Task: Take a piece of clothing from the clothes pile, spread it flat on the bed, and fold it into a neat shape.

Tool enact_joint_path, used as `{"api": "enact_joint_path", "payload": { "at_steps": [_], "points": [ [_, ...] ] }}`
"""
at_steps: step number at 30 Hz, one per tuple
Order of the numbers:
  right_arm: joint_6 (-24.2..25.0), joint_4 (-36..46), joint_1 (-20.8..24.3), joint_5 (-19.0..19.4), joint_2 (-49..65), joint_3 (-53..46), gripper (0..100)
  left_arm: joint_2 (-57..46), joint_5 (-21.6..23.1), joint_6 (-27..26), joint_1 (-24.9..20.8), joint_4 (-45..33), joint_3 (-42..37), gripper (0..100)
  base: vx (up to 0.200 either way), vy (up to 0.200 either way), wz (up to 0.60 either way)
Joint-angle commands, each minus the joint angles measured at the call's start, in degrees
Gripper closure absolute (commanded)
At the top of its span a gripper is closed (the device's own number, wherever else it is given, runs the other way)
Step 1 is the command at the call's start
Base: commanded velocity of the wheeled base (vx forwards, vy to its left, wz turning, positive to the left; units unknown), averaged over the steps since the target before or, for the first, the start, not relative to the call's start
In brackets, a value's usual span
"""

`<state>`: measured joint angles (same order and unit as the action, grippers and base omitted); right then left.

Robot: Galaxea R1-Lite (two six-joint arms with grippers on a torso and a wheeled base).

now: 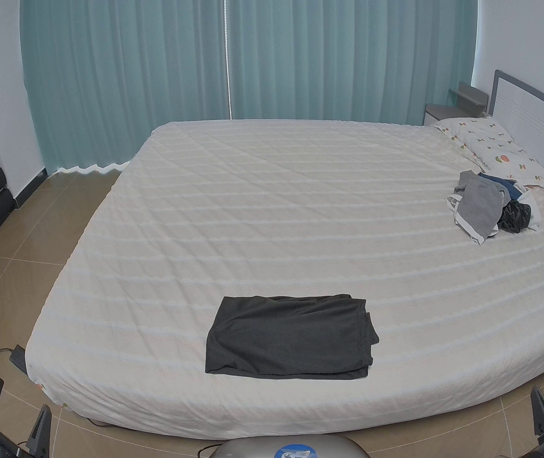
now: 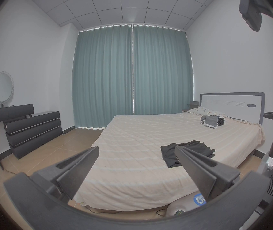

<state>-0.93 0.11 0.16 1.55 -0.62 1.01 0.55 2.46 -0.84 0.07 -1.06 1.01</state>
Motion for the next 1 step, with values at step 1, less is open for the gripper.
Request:
{"api": "enact_joint_path", "payload": {
  "at_steps": [1],
  "points": [
    [0.31,-0.02,0.02,-0.14,0.62,-1.01,0,-0.37,0.00,0.05,0.01,0.09,-0.84,0,0.000,0.000,0.00]
  ]
}}
